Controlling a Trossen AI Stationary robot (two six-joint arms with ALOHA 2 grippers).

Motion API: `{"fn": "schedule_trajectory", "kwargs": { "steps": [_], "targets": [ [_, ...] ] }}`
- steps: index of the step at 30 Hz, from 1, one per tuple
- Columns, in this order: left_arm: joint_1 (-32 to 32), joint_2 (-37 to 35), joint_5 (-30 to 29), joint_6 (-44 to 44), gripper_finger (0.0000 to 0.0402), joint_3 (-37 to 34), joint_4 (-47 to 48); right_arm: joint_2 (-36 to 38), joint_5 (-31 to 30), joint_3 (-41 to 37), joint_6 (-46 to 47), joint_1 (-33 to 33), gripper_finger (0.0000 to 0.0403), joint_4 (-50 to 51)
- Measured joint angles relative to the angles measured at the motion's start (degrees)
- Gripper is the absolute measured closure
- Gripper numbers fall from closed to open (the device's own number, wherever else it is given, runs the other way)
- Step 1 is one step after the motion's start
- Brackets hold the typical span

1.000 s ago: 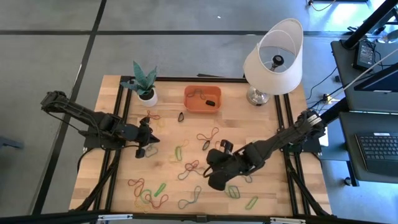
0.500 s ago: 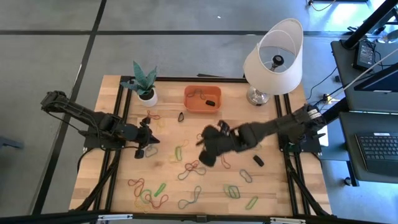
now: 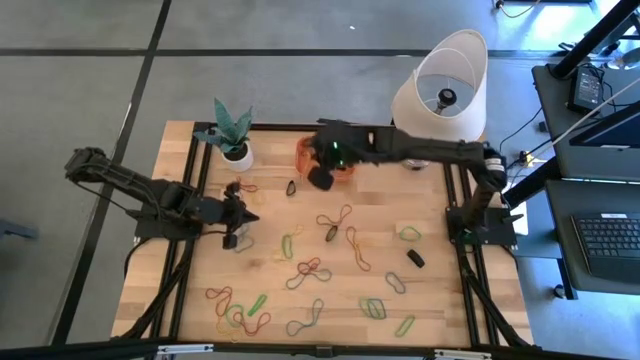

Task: Pick and place rubber bands into bin
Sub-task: Put the yellow rubber band into the bin

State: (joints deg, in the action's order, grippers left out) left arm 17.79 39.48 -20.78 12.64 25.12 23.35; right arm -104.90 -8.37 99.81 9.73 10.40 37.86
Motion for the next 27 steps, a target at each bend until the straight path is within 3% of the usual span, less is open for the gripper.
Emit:
{"fn": "schedule_trajectory", "kwargs": {
  "steps": [9,20,27],
  "targets": [
    [-2.7,0.0,-6.6,2.7,0.0400,0.0,-1.5,-7.9,9.0,0.3,-10.2,9.4,0.0403,-0.1],
    [-3.3,0.0,-6.8,8.4,0.0400,0.0,-2.2,-19.7,11.1,0.2,-15.0,12.6,0.0403,-1.4],
    [-3.3,0.0,-6.7,9.2,0.0400,0.0,-2.2,-21.9,11.1,0.2,-17.6,12.7,0.0393,-1.3]
  ]
}}
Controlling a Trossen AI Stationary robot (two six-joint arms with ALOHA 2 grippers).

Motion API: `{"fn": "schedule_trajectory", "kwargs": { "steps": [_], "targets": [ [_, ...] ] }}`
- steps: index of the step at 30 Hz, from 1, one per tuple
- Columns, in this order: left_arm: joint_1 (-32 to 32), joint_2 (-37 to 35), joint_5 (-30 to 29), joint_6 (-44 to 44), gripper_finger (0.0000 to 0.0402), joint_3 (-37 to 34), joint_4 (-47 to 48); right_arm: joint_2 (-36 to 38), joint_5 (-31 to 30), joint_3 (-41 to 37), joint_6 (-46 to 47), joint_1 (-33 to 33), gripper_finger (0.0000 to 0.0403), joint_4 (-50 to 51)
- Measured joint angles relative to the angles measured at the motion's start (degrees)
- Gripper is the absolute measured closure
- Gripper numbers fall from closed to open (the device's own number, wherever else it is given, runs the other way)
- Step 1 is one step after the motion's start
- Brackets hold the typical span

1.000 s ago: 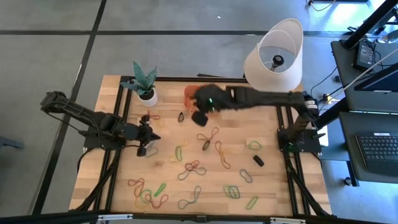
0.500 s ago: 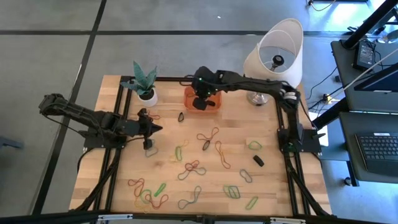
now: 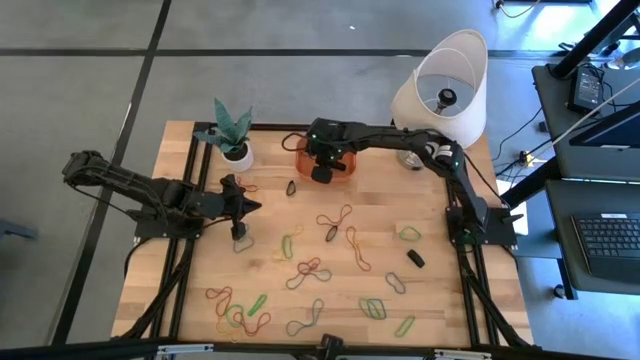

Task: Pick and place rubber bands into bin
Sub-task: Put the yellow rubber band into the bin, then put the red rubber band into the bin

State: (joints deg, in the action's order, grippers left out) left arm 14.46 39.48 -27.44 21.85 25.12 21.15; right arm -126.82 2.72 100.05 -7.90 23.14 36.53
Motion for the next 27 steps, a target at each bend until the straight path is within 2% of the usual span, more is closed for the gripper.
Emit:
{"fn": "schedule_trajectory", "kwargs": {
  "steps": [6,12,16,19,22,27],
  "targets": [
    [0.0,0.0,0.0,0.1,0.0400,0.0,0.0,1.4,0.0,0.1,0.3,0.8,0.0362,1.2],
    [0.0,0.0,0.0,0.0,0.0400,0.0,0.0,1.6,0.0,2.4,2.9,2.3,0.0323,6.5],
    [0.0,0.0,0.1,0.0,0.0400,0.0,0.0,1.6,0.0,5.5,5.6,2.9,0.0312,11.6],
    [0.0,0.0,0.1,-0.3,0.0400,0.0,0.1,1.7,0.0,9.3,7.3,2.9,0.0317,16.4],
    [0.0,0.0,0.7,-2.5,0.0400,0.0,0.1,3.2,1.5,10.7,7.9,2.9,0.0338,19.2],
    [0.0,0.0,7.6,-3.8,0.0400,0.0,0.1,10.4,3.7,4.8,11.6,1.5,0.0394,17.8]
  ]
}}
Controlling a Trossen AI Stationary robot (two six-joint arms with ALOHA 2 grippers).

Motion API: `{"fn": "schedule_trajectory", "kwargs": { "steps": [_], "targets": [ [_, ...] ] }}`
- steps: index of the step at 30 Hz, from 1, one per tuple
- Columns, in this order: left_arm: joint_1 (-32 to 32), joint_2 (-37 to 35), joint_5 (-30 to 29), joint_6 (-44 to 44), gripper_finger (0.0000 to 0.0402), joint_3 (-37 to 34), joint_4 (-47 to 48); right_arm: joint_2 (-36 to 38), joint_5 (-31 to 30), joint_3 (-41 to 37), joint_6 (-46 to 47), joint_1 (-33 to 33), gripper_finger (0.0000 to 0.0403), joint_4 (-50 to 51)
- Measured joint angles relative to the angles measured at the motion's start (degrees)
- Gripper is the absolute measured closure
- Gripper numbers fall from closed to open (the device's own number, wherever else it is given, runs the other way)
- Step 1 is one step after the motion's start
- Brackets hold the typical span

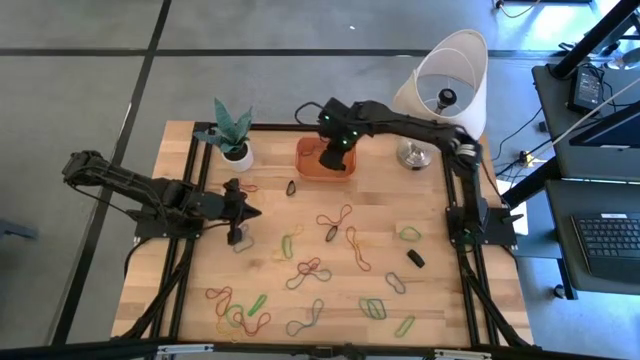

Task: Pick and place rubber bands into bin
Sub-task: Put the red rubber band into the bin

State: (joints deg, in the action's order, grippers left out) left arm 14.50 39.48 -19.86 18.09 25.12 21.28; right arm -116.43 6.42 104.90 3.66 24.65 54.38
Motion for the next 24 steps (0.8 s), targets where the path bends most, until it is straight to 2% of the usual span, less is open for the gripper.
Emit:
{"fn": "schedule_trajectory", "kwargs": {
  "steps": [4,8,14,19,24],
  "targets": [
    [0.0,0.0,2.7,0.0,0.0400,0.0,0.0,9.1,-1.0,-11.2,5.8,-3.2,0.0395,-6.5],
    [0.0,0.0,3.9,-0.5,0.0400,0.0,0.0,20.9,-4.0,-27.0,14.8,-9.3,0.0399,-17.2],
    [0.1,1.7,9.6,-5.8,0.0400,1.6,0.5,37.7,-14.7,-48.4,29.0,-23.6,0.0400,-29.9],
    [2.0,9.8,9.4,-6.3,0.0400,8.7,3.4,47.6,-24.4,-58.4,37.0,-35.1,0.0400,-31.0],
    [5.9,21.5,8.1,-5.4,0.0400,18.4,9.8,53.5,-27.8,-64.4,39.6,-43.8,0.0401,-30.7]
  ]
}}
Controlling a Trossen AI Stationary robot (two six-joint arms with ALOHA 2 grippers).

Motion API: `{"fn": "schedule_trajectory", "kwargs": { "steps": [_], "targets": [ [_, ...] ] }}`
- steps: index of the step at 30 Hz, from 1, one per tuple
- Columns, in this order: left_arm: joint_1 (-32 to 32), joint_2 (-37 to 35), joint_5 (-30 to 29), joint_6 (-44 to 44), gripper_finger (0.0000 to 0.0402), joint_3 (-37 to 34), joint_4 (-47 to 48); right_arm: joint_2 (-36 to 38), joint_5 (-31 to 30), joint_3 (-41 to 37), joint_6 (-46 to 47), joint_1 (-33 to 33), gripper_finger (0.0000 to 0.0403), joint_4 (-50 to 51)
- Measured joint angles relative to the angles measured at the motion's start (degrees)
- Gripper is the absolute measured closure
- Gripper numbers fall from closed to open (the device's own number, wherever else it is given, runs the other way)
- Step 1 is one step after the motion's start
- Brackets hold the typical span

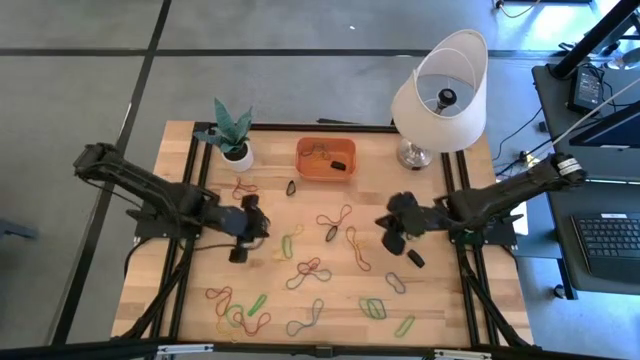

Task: Pick and place rubber bands into bin
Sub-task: Put the red rubber band into the bin

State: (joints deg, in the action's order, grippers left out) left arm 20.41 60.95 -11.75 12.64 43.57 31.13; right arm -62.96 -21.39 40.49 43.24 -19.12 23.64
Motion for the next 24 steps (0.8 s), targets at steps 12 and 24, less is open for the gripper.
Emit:
{"fn": "schedule_trajectory", "kwargs": {
  "steps": [12,24],
  "targets": [
    [4.9,22.5,-4.7,11.3,0.0400,18.2,0.9,6.6,0.0,-9.9,7.7,-17.5,0.0401,-0.3],
    [6.5,39.0,-3.0,17.8,0.0400,35.5,8.1,6.6,0.0,-11.9,6.3,-23.3,0.0398,-2.0]
  ]
}}
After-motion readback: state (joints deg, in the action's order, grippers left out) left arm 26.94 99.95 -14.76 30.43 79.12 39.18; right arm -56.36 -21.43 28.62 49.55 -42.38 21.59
